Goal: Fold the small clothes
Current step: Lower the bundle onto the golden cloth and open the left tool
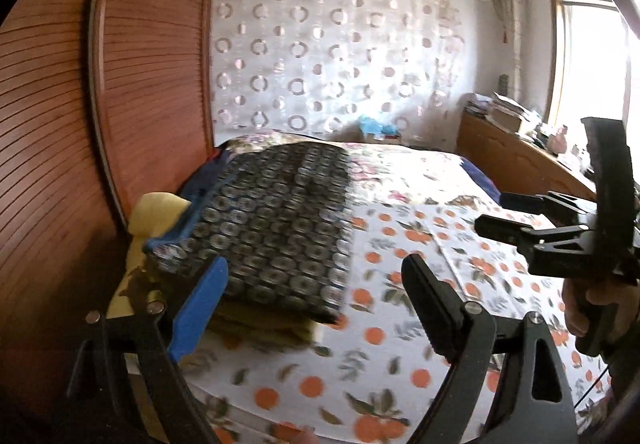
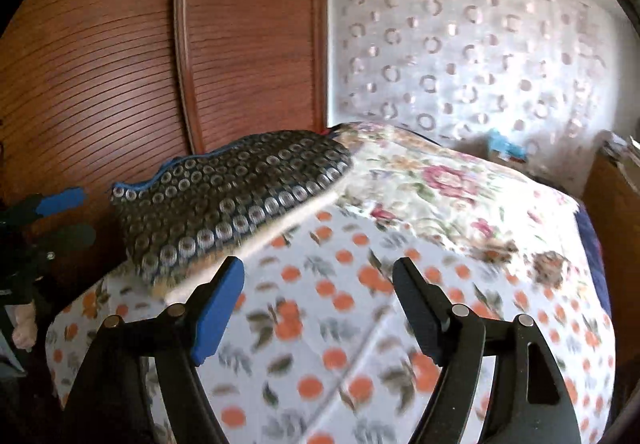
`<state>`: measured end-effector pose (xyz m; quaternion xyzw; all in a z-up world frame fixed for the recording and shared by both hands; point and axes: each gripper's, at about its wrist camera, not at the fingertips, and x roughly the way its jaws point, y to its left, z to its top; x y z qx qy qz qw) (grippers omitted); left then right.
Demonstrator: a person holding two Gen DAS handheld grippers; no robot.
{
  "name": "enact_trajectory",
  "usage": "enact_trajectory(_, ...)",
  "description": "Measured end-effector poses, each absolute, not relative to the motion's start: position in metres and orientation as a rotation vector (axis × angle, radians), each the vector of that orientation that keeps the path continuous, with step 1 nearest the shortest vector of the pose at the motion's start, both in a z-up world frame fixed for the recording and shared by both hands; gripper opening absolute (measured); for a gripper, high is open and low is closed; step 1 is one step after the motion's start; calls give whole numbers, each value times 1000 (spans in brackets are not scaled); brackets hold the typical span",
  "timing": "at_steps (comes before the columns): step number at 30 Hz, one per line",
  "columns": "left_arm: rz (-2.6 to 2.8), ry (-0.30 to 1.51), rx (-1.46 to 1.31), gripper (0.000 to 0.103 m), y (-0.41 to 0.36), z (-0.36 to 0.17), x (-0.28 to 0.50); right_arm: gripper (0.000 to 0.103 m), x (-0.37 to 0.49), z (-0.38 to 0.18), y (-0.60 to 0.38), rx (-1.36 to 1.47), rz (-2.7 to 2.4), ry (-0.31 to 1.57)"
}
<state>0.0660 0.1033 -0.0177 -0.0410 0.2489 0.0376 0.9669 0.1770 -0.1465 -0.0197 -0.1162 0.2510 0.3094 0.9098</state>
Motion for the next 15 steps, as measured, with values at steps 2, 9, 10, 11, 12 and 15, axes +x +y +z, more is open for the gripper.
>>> enact_trajectory(2,57,506,-76,89,92,-18,64,78,161,-21,-160,-222,604,511)
enact_trajectory(9,-14,503,-66,89,51,-15,53,78,106,-18,-205,-134,503,481)
enact_trajectory(10,-22,498,-61,89,45,-12,51,78,98,-18,-211,-120,483,478)
enact_trajectory(11,-33,492,-53,89,38,-8,48,78,93,-18,-214,-115,470,477)
enact_trajectory(12,-38,488,-49,89,34,-6,47,78,87,-16,-217,-108,457,472)
enact_trajectory(15,-60,463,-35,89,19,5,41,88,68,-14,-229,-75,421,451)
